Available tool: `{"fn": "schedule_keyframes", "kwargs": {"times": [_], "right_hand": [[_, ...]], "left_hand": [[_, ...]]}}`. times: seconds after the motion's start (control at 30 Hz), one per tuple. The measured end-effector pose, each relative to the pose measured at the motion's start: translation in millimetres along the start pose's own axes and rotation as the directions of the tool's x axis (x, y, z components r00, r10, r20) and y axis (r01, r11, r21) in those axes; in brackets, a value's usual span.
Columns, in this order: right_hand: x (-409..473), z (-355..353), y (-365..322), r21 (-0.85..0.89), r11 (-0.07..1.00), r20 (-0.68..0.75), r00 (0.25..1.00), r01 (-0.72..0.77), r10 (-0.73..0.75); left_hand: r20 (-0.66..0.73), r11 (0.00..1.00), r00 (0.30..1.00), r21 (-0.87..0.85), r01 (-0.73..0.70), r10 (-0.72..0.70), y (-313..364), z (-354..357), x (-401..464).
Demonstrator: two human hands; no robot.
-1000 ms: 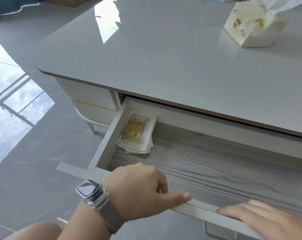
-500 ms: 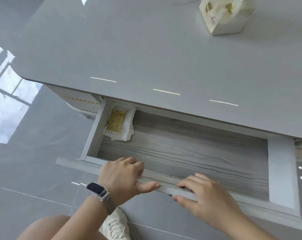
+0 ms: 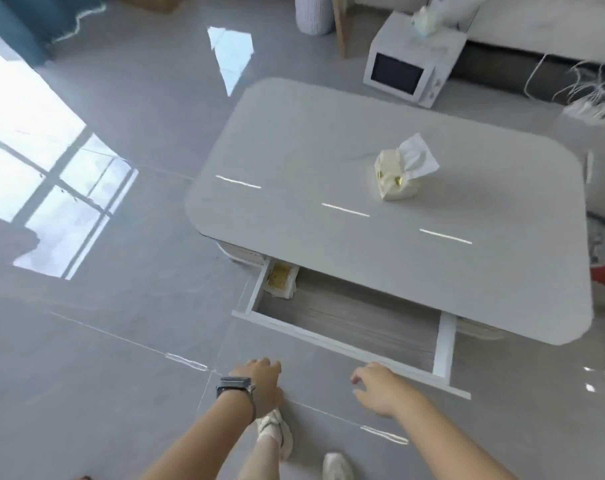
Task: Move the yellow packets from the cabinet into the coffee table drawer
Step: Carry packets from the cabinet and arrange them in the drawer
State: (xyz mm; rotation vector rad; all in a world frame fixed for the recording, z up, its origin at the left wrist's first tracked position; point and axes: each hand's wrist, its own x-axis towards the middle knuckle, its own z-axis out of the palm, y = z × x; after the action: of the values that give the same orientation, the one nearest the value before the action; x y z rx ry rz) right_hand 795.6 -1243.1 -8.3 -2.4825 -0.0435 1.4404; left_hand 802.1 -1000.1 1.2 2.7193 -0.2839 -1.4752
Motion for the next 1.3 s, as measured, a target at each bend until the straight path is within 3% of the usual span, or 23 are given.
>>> {"fn": "schedule_keyframes", "kwargs": {"times": [0.2, 0.43, 0.7, 0.8, 1.03, 1.3], "right_hand": [[-118.3, -62.8, -13.3, 0.08, 0.996, -0.172, 0.984, -0.032, 0.045], [-172.6, -95.6, -89.1, -0.102, 0.992, -0.217, 0.971, 0.079, -0.099], [-182.8, -88.4, -281.5, -0.334, 0.907, -0.222, 0.913, 0.258, -0.341], [-178.0, -64.7, -364.8, -0.407, 0.848, -0.158, 0.889, 0.339, -0.431], [-174.1, 4.4, -562.8, -0.602, 0.658, -0.009, 0.821, 0.452, -0.571], [-155.8, 66.0, -761.5, -0.753, 0.381, 0.207, 0.743, 0.537, -0.637]], "left_hand": [[-0.138, 0.964, 0.976, -0.228, 0.135, -0.169, -33.8, -38.2, -122.3], [-0.276, 0.882, 0.899, -0.423, 0.205, -0.341, -78.7, -37.7, -226.3], [-0.267, 0.725, 0.772, -0.603, 0.334, -0.578, -205.0, 3.6, -333.7], [-0.241, 0.662, 0.724, -0.649, 0.375, -0.647, -264.2, 32.3, -368.5], [-0.113, 0.433, 0.596, -0.794, 0.426, -0.795, -397.3, 128.6, -451.9], [0.04, 0.19, 0.475, -0.884, 0.427, -0.879, -509.6, 186.5, -496.1]]}}
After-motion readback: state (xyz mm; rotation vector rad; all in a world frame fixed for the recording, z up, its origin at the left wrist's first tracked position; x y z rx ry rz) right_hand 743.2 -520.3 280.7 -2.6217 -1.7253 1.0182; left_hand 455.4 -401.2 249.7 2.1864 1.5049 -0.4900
